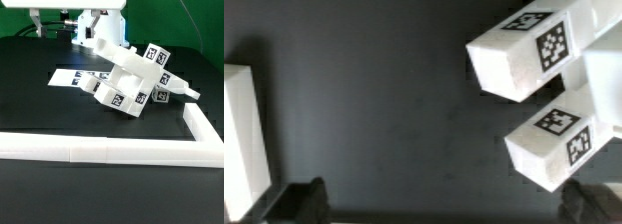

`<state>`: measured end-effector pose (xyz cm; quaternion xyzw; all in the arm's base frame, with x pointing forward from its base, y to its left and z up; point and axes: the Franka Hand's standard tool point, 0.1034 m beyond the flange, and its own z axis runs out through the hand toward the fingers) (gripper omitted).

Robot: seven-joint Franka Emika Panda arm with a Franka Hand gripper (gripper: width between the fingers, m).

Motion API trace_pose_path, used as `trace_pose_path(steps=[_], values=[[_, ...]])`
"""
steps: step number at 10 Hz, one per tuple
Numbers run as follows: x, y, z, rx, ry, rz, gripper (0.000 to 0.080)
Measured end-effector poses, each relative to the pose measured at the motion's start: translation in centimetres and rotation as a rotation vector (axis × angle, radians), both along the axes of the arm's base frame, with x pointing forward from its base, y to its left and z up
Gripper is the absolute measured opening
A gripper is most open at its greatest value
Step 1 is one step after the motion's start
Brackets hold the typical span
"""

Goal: Assemble chair

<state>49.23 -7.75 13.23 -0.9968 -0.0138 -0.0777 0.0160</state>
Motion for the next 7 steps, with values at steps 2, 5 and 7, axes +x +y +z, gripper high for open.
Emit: trace_pose_path(steps=[2,5,7], values=[[-0.7,1.9,0.7,0.007,-0.002,-0.011,0.0649],[-1.1,3.0,0.8,0.004,0.0,-0.016,0.0649],[-1.6,2.3,-0.4,0.008,0.01,-0.012,0.0649]])
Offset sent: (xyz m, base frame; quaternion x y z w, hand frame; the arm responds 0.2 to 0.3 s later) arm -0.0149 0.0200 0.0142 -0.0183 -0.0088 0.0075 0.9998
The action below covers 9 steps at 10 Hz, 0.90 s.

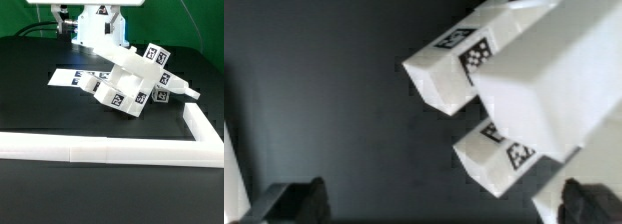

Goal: Assemble chair

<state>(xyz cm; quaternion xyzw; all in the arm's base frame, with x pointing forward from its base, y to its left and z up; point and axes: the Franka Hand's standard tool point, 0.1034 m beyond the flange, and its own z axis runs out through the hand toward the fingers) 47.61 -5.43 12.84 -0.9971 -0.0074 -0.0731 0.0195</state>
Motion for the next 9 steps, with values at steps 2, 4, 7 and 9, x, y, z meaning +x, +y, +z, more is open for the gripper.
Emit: trace_pose_path(steps=[2,4,7,9], values=[[-0.3,0.0,-0.4,0.003,0.012,-0.004,0.0649],[0.0,0.0,-0.4,-0.013,-0.016,0.001,0.0649],[0.6,-0.8,0.1,-0.023,-0.029,0.016,0.0649],[0.7,-0.6,0.3,-0.007,-0.019,-0.031,0.0649]])
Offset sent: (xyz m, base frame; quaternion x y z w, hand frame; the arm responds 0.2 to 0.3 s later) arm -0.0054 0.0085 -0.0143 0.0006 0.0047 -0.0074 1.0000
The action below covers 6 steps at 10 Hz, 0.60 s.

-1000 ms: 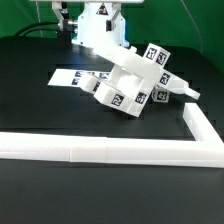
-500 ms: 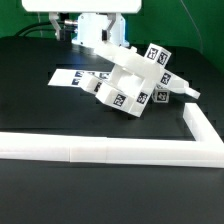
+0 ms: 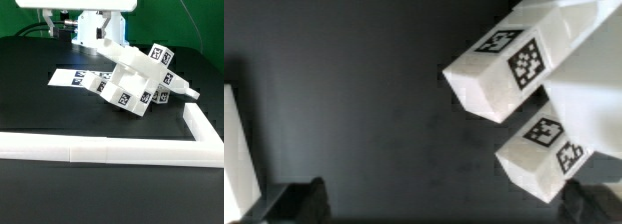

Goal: Assemble chair

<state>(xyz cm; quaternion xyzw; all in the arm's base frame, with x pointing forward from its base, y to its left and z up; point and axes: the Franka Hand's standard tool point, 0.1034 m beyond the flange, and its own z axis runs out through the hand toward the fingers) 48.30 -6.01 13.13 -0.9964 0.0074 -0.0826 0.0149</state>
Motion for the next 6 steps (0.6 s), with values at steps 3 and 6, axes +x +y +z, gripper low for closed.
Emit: trace_pose_path(steps=[3,6], values=[[-0.1,0.3,-0.1,0.002,0.004,-0.017,0.0649],[-0.7,1.6,0.5,0.032,0.01,-0.077,0.0649]])
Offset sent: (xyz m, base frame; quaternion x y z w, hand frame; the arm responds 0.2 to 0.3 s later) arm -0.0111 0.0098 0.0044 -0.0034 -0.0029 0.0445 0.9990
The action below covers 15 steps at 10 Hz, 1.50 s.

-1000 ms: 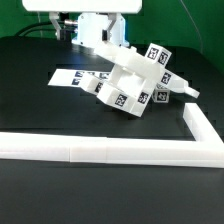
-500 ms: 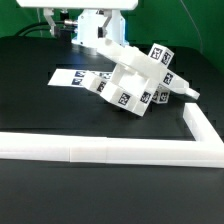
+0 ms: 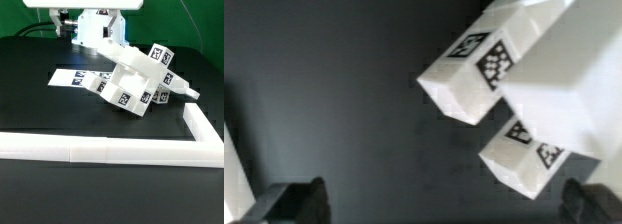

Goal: Assemble chair

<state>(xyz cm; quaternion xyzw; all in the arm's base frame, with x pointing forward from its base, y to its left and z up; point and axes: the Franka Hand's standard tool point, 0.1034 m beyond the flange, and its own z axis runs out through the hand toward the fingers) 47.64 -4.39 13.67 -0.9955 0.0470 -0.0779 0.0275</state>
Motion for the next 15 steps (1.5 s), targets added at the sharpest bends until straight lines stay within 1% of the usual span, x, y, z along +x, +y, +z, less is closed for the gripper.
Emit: trace_pose_path(steps=[2,5,8,10,12,13,14,15], values=[[-0.3,0.2,-0.1,0.004,0.004,-0.014,0.0649],[-0.7,-0.2,-1.2,-0.003,0.014,-0.014,0.0649],[0.1,-0.6,-1.3,-0.029,-0.032,-0.017,0.0649],[0.5,-2.0,-2.1,-0.06,-0.042,0.014,0.0649],[0.7,-3.3,-2.8,-0.08,-0.032,0.039,0.0649],[1.0,-4.2,-3.4,-0.093,-0.024,0.052,0.0649],[1.1,-4.7,-3.7,-0.096,-0.017,0.053,0.0649],[1.2,-5.0,-3.6,-0.095,-0.016,0.05,0.0649]])
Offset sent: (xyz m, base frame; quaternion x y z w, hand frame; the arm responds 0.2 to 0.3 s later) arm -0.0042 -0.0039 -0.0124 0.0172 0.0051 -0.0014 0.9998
